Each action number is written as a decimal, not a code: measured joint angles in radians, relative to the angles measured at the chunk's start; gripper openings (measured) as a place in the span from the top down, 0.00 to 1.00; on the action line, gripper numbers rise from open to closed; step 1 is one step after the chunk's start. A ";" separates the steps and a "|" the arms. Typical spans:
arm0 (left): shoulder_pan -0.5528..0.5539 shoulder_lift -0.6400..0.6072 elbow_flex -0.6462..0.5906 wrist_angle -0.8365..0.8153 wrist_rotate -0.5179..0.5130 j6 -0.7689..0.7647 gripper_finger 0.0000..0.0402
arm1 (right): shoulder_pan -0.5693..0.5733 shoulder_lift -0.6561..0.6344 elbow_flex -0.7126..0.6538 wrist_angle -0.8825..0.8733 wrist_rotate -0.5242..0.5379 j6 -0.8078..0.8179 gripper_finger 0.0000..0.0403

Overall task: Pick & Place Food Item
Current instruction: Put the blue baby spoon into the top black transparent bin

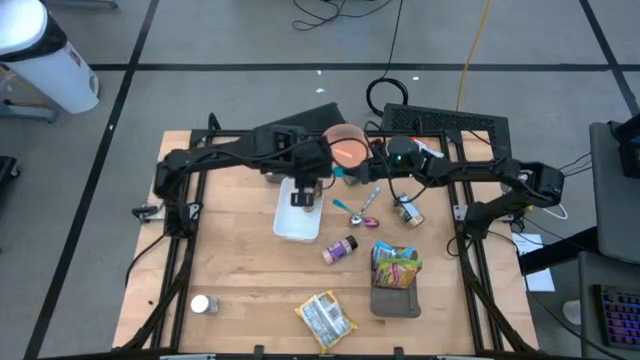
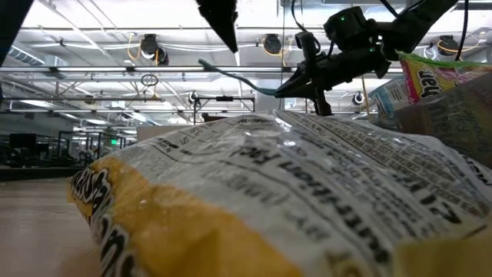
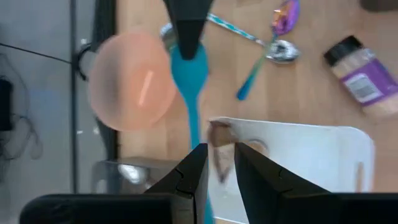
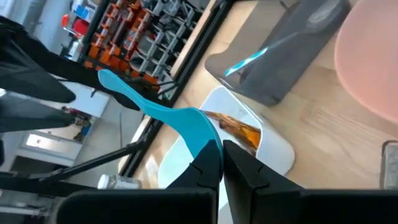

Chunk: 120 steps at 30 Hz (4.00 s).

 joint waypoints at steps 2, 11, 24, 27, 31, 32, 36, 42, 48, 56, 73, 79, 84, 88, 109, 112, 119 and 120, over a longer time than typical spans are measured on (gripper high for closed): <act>0.003 0.046 0.089 -0.050 -0.018 0.008 0.78 | -0.013 0.000 0.001 -0.002 -0.021 -0.013 1.00; 0.069 0.104 0.196 -0.172 0.019 -0.124 0.78 | -0.039 -0.001 0.002 -0.017 -0.082 -0.044 1.00; 0.136 0.084 0.197 -0.129 0.069 -0.203 0.91 | -0.038 -0.008 0.001 -0.011 -0.153 -0.044 1.00; 0.163 0.084 0.197 -0.131 0.122 -0.218 0.83 | -0.038 -0.008 0.002 -0.010 -0.153 -0.044 1.00; 0.197 0.084 0.196 -0.132 0.208 -0.262 0.68 | -0.038 -0.008 0.001 -0.001 -0.153 -0.044 1.00; 0.202 0.084 0.196 -0.132 0.223 -0.269 0.63 | -0.038 -0.008 0.001 0.008 -0.153 -0.044 1.00; 0.204 0.084 0.196 -0.130 0.273 -0.264 0.47 | -0.038 -0.008 0.001 0.061 -0.153 -0.016 1.00; 0.119 0.084 0.196 -0.107 0.179 -0.115 0.34 | -0.038 -0.008 0.001 0.066 -0.153 0.000 1.00; 0.039 0.098 0.196 -0.066 0.020 0.001 0.33 | -0.038 -0.008 0.001 0.081 -0.151 0.029 1.00; 0.038 0.131 0.195 -0.074 -0.037 -0.029 0.33 | -0.038 -0.008 0.001 0.171 -0.151 0.100 1.00; 0.039 0.148 0.195 -0.073 -0.051 -0.027 0.49 | -0.038 -0.008 0.001 0.170 -0.149 0.106 1.00; 0.038 0.148 0.195 -0.073 -0.051 -0.029 0.65 | -0.038 -0.008 0.001 0.165 -0.149 0.103 1.00; 0.039 0.148 0.195 -0.073 -0.052 -0.029 0.73 | -0.038 -0.008 0.001 0.154 -0.148 0.095 1.00; 0.039 0.147 0.195 -0.073 -0.051 -0.029 0.78 | -0.038 -0.008 0.001 0.154 -0.148 0.095 1.00; 0.039 0.147 0.196 -0.095 -0.042 -0.028 0.93 | -0.038 -0.007 0.000 0.176 -0.150 0.095 0.98; 0.039 0.145 0.197 -0.096 -0.044 -0.032 0.93 | -0.038 -0.007 -0.001 0.205 -0.152 0.088 0.94; 0.039 0.145 0.197 -0.097 -0.044 -0.034 0.93 | -0.038 -0.007 -0.001 0.236 -0.153 0.082 0.77; 0.039 0.145 0.197 -0.097 -0.044 -0.034 0.93 | -0.038 -0.007 -0.001 0.241 -0.153 0.080 0.74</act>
